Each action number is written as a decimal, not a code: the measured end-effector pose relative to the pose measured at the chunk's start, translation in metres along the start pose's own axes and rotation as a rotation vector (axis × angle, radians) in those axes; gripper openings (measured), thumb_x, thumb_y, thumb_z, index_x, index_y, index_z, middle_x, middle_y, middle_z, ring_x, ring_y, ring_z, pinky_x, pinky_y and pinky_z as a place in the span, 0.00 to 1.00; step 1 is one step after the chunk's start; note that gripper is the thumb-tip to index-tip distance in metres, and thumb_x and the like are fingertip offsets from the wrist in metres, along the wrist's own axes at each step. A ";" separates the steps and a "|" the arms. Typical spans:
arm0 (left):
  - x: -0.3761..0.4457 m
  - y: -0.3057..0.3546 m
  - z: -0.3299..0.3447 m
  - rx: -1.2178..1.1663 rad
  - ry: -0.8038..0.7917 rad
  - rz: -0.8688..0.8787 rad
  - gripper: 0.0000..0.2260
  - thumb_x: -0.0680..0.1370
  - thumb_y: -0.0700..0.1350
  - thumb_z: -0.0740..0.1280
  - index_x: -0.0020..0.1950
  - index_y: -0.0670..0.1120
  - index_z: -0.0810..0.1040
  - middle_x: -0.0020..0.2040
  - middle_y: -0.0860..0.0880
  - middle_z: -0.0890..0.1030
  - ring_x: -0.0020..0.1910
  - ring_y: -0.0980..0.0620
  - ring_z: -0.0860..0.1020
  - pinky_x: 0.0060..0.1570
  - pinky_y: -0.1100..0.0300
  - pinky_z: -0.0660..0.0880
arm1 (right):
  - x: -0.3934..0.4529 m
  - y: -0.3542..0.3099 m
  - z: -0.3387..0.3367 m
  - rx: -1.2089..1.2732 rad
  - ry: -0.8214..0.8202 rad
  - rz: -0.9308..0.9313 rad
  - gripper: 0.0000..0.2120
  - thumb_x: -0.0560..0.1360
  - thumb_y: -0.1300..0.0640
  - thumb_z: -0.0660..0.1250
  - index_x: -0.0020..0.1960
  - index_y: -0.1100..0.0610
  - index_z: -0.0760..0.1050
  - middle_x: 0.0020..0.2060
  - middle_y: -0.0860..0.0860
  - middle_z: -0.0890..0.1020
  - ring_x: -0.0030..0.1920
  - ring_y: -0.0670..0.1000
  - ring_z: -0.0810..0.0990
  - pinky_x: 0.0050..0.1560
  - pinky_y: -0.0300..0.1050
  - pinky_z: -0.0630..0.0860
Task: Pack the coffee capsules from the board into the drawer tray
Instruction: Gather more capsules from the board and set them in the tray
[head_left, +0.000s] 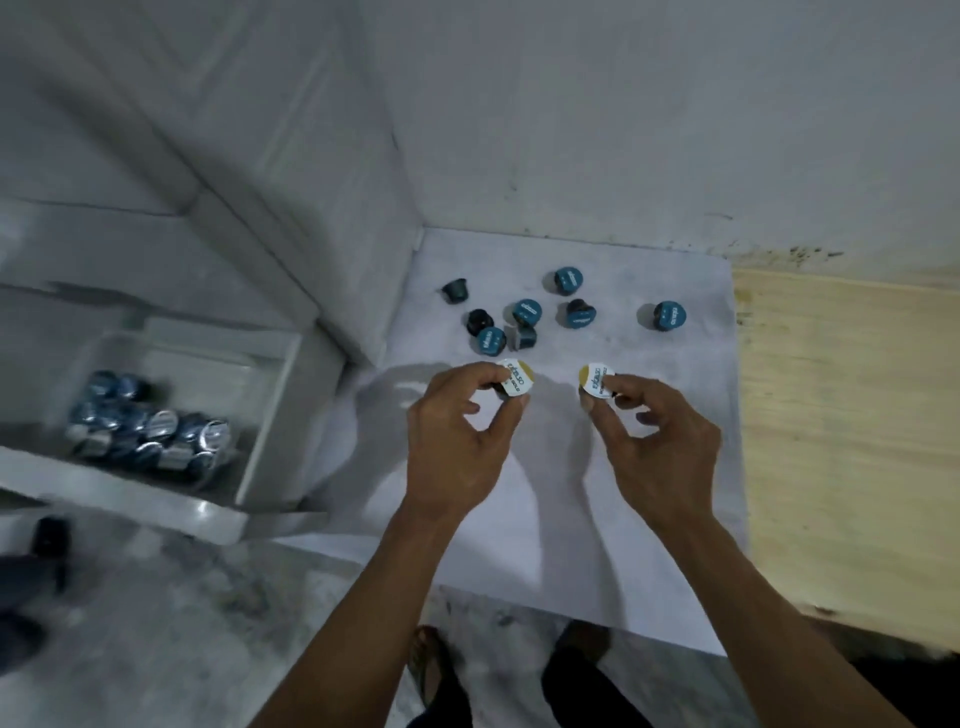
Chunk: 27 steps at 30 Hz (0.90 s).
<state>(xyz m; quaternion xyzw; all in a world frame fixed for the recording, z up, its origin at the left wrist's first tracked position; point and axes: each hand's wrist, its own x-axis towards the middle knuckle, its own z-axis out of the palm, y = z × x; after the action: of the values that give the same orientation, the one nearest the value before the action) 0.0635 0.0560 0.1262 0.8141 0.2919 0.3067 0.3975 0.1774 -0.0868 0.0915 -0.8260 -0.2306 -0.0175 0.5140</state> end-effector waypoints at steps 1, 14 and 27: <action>0.000 0.004 -0.018 0.005 0.011 0.001 0.11 0.71 0.43 0.77 0.52 0.50 0.81 0.48 0.68 0.77 0.43 0.69 0.76 0.40 0.75 0.70 | -0.003 -0.017 0.004 0.015 -0.011 -0.009 0.12 0.70 0.53 0.78 0.52 0.54 0.82 0.45 0.47 0.84 0.41 0.44 0.80 0.41 0.30 0.73; -0.025 -0.057 -0.304 0.119 0.070 -0.011 0.11 0.70 0.43 0.78 0.50 0.47 0.83 0.48 0.54 0.85 0.44 0.64 0.80 0.42 0.73 0.75 | -0.101 -0.210 0.124 0.177 -0.186 -0.129 0.11 0.70 0.54 0.77 0.50 0.53 0.82 0.43 0.47 0.84 0.43 0.43 0.81 0.40 0.33 0.75; 0.053 -0.155 -0.439 0.208 -0.078 -0.135 0.09 0.69 0.44 0.78 0.43 0.53 0.81 0.40 0.57 0.83 0.36 0.64 0.80 0.39 0.71 0.77 | -0.129 -0.283 0.240 0.079 -0.327 -0.121 0.08 0.69 0.56 0.78 0.48 0.51 0.83 0.42 0.43 0.85 0.41 0.44 0.81 0.38 0.28 0.72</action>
<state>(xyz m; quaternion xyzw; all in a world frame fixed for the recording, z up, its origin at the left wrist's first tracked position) -0.2602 0.3792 0.2297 0.8406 0.3606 0.2154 0.3419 -0.1007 0.1753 0.1821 -0.7818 -0.3608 0.0954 0.4996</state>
